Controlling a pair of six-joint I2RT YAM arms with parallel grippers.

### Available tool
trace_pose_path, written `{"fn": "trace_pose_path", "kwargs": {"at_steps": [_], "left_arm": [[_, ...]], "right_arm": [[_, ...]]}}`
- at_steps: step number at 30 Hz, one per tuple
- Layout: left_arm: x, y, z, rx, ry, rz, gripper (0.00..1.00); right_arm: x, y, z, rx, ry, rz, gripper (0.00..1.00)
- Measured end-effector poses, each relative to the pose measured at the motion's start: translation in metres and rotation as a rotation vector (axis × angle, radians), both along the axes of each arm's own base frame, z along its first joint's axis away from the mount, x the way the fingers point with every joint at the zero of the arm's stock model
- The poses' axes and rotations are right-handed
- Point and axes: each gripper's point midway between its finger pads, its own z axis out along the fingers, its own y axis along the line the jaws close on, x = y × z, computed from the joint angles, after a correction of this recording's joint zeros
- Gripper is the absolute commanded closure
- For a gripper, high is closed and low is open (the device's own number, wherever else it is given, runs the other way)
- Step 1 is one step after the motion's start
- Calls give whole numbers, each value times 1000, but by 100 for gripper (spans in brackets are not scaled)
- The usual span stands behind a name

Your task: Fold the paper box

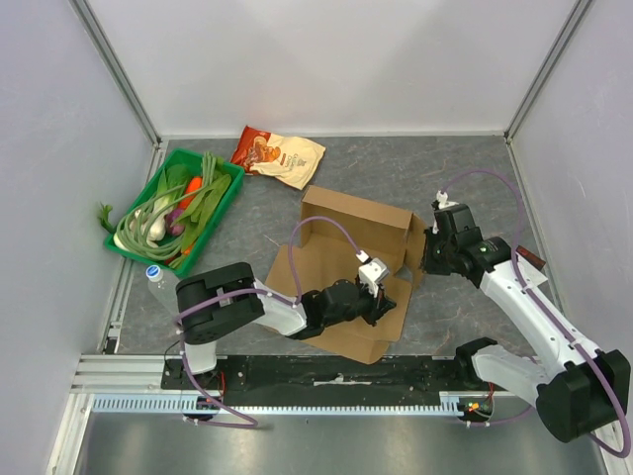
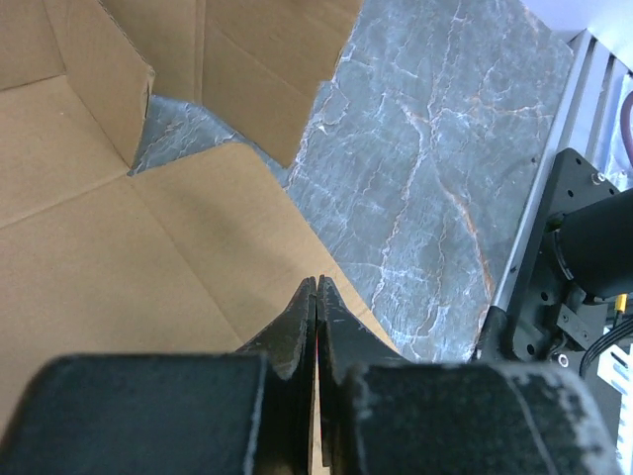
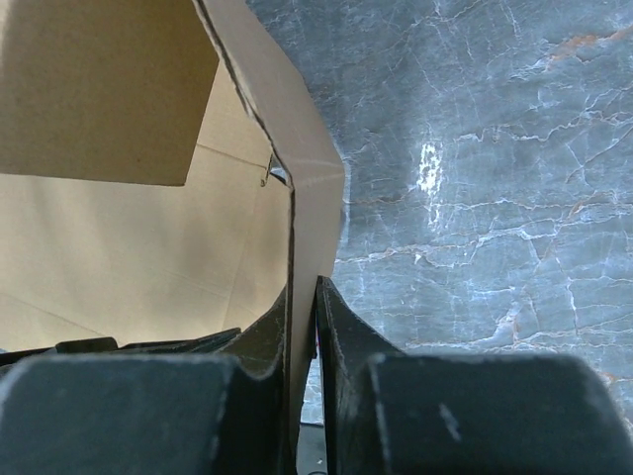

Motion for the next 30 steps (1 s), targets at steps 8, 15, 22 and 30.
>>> {"fn": "trace_pose_path", "kwargs": {"at_steps": [8,15,22,30], "left_arm": [[8,-10,0,32,6,27,98],[7,-6,-39,112,49,34,98],[16,-18,-44,111,41,61,98],[19,-12,-44,105,28,86,98]], "right_arm": [[2,8,4,21,5,-8,85],[4,13,6,39,12,-23,85],[8,22,7,104,-5,-81,84],[7,26,-3,197,-73,-140,72]]}}
